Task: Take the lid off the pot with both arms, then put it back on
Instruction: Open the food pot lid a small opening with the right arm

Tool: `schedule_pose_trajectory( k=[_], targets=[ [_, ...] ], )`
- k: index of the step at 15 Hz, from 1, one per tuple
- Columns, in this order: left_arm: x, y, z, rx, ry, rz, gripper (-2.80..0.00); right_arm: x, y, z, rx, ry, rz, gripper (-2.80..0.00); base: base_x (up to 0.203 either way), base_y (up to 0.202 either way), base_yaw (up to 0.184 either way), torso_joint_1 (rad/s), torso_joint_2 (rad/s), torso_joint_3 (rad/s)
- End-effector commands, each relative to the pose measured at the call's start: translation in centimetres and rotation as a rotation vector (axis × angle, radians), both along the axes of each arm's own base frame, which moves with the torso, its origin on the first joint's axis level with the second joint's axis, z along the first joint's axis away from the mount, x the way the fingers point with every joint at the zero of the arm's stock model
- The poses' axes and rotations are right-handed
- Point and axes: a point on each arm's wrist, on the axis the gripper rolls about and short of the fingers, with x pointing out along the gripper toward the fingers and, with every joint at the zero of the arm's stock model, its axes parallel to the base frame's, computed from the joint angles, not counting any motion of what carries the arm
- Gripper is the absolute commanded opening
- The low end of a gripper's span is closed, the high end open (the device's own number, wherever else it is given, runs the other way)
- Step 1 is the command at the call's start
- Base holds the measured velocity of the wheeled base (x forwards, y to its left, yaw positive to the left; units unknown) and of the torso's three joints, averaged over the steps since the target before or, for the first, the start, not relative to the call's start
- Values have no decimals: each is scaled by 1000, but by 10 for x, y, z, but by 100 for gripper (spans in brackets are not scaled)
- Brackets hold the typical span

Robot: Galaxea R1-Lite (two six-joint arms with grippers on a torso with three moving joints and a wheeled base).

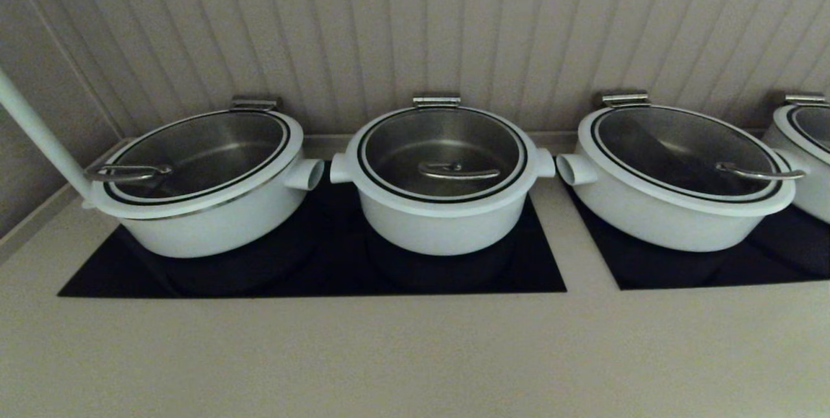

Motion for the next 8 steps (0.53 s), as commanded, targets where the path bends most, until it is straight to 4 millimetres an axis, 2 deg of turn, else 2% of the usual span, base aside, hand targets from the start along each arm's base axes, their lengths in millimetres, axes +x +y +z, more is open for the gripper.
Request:
schedule_pose_trajectory(
  k=[1,2,4,7,8],
  targets=[
    [0,0,0,0,1,-1,-280,29,9,15,-12,104,318,-280,0,0,0,0,0,0],
    [0,0,0,0,-1,0,-280,44,10,19,-15,132,332,-280,0,0,0,0,0,0],
    [0,0,0,0,1,0,-280,66,18,28,17,132,496,-280,0,0,0,0,0,0],
    [0,0,0,0,0,0,-280,72,27,31,88,174,825,-280,0,0,0,0,0,0],
    [0,0,0,0,-1,0,-280,75,29,29,123,221,867,-280,0,0,0,0,0,0]
  ],
)
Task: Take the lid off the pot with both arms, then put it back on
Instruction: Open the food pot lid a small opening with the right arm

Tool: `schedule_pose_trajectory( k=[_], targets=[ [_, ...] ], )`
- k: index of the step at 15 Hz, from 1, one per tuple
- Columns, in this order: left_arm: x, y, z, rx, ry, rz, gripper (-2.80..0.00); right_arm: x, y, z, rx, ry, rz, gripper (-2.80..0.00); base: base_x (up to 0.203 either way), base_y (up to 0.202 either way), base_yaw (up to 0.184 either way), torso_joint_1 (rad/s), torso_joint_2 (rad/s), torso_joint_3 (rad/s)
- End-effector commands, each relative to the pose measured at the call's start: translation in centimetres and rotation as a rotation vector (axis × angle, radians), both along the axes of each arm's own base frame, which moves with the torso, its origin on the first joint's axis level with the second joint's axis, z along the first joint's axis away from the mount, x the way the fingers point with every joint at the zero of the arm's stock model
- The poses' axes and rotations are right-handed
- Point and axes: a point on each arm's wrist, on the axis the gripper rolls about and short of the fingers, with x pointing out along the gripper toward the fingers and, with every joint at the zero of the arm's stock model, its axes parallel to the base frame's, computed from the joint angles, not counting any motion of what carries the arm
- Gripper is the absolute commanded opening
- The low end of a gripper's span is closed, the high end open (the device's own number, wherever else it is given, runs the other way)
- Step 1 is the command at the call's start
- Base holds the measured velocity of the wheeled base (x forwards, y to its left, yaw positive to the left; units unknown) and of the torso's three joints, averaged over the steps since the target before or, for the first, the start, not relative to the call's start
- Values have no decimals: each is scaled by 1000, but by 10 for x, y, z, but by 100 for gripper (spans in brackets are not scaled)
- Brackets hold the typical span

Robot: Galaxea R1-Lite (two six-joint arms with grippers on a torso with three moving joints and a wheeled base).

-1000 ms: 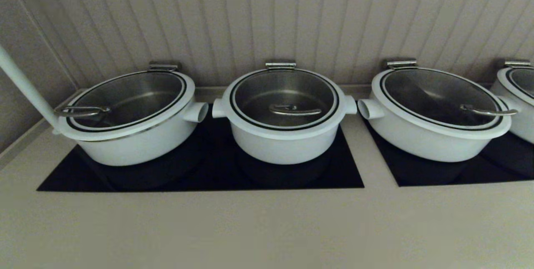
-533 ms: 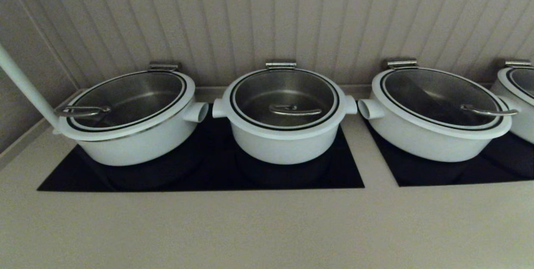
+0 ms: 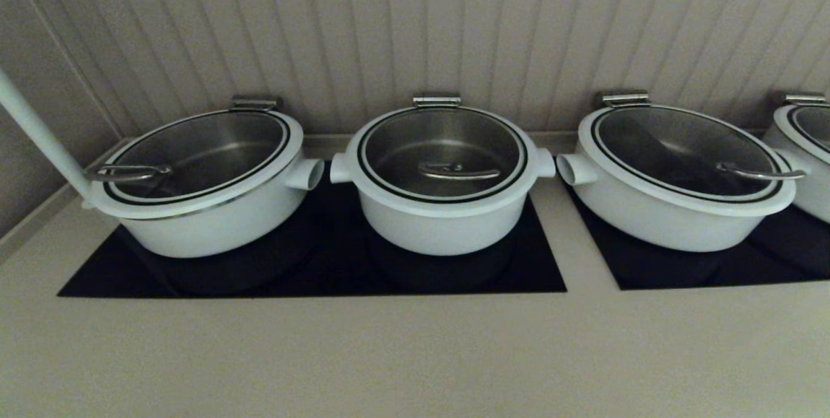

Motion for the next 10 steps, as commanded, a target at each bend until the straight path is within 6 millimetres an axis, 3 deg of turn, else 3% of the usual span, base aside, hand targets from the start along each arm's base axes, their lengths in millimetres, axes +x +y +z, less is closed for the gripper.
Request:
schedule_pose_trajectory(
  k=[1,7,10],
  targets=[
    [0,0,0,0,1,1,-280,19,7,-9,0,129,109,-280,0,0,0,0,0,0],
    [0,0,0,0,-1,1,-280,65,17,-54,-70,222,20,-280,0,0,0,0,0,0],
    [0,0,0,-1,-1,1,-280,101,24,-65,-83,197,-63,-280,0,0,0,0,0,0]
  ],
)
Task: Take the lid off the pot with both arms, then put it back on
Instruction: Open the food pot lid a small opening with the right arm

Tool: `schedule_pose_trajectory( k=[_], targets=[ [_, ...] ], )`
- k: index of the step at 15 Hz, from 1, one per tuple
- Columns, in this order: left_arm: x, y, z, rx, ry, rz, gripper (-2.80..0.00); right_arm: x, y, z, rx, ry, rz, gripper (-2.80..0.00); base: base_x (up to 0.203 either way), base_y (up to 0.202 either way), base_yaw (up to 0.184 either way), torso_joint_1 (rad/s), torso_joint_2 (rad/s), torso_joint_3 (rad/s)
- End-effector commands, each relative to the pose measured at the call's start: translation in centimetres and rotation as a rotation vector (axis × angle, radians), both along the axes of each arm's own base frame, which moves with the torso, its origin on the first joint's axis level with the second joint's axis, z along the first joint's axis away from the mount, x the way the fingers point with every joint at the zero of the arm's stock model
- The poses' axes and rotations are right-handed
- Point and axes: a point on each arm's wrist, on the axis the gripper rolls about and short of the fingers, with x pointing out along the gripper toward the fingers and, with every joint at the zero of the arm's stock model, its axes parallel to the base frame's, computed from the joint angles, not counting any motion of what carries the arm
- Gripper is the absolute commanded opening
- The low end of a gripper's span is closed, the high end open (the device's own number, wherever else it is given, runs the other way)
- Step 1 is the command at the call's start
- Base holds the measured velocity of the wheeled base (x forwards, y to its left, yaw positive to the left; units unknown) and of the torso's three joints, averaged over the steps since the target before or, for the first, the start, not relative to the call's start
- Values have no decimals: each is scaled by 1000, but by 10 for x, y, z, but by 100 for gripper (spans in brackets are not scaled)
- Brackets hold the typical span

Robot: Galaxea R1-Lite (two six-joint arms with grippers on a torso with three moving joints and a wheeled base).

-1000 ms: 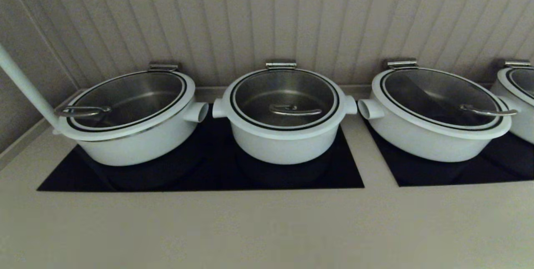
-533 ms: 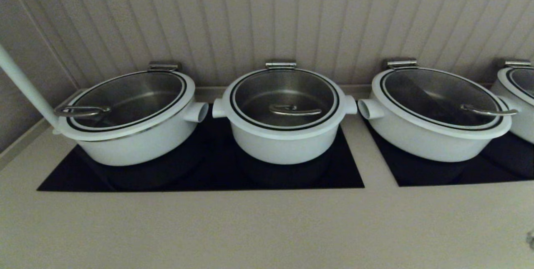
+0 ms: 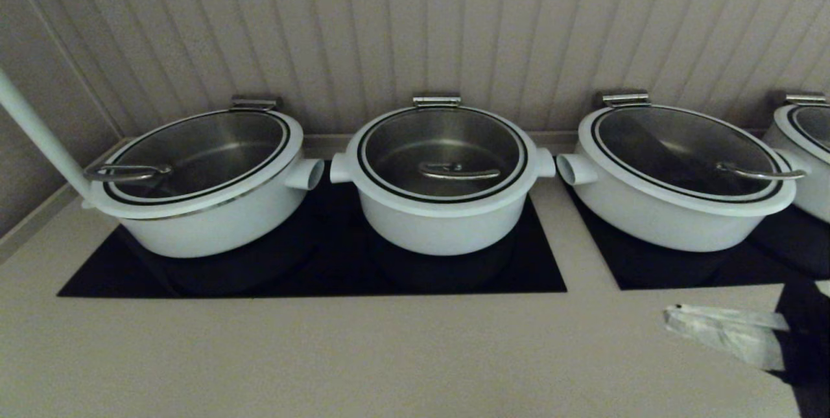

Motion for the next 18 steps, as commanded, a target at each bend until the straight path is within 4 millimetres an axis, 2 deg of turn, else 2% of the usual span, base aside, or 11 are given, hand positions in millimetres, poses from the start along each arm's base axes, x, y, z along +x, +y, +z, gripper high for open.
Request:
schedule_pose_trajectory(
  k=[1,3,6,9,13,18],
  targets=[
    [0,0,0,0,1,1,-280,39,9,-16,-13,22,-28,-280,0,0,0,0,0,0],
    [0,0,0,-1,-1,1,-280,56,14,-8,-6,-34,-58,-280,0,0,0,0,0,0],
    [0,0,0,0,0,1,-280,61,19,-13,-13,-14,-39,-280,0,0,0,0,0,0],
    [0,0,0,-1,-1,1,-280,63,42,-6,-2,-40,67,-280,0,0,0,0,0,0],
    [0,0,0,0,1,1,-280,93,69,-5,28,-122,127,-280,0,0,0,0,0,0],
    [0,0,0,-1,-1,1,-280,121,82,-5,28,-131,91,-280,0,0,0,0,0,0]
  ],
)
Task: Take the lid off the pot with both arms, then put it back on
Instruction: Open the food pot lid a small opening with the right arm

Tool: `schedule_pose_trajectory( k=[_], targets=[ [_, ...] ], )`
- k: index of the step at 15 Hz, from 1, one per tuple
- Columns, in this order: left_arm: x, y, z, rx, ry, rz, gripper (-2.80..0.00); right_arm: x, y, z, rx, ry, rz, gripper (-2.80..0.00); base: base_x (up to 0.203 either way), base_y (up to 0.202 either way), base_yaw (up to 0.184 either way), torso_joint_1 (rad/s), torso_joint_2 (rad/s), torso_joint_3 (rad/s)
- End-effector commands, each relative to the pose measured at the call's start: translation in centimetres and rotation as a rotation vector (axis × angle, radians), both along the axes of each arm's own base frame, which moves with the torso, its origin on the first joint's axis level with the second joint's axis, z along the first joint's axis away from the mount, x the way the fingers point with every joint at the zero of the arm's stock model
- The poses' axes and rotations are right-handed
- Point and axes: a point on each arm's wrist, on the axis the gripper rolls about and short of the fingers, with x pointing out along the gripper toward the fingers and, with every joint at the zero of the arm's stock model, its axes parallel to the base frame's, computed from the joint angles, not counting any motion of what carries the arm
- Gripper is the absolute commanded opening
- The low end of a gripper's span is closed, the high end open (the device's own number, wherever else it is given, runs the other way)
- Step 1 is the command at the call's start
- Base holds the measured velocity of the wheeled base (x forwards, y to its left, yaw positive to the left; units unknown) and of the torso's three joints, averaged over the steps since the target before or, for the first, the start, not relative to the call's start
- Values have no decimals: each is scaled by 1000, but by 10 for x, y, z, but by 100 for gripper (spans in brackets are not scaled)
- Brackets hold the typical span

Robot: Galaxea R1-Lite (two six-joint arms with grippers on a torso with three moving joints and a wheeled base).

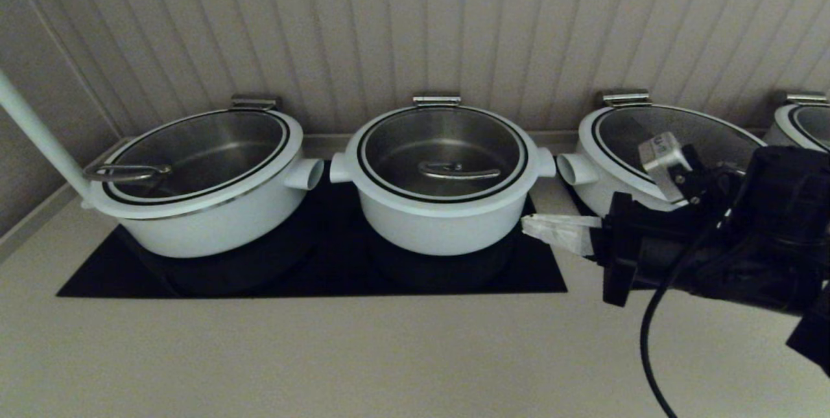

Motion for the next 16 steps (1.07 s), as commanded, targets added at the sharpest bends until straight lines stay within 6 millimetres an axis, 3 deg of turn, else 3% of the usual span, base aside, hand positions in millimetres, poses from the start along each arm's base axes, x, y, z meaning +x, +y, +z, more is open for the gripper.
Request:
schedule_pose_trajectory(
  k=[1,7,12,16],
  targets=[
    [0,0,0,0,0,1,-280,18,8,-4,-5,3,-33,-280,0,0,0,0,0,0],
    [0,0,0,-1,0,0,-280,50,25,-4,-15,-48,-168,-280,0,0,0,0,0,0],
    [0,0,0,0,-1,1,-280,51,46,-12,-27,-33,-154,-280,0,0,0,0,0,0],
    [0,0,0,0,-1,1,-280,64,55,-15,-22,-46,-176,-280,0,0,0,0,0,0]
  ],
)
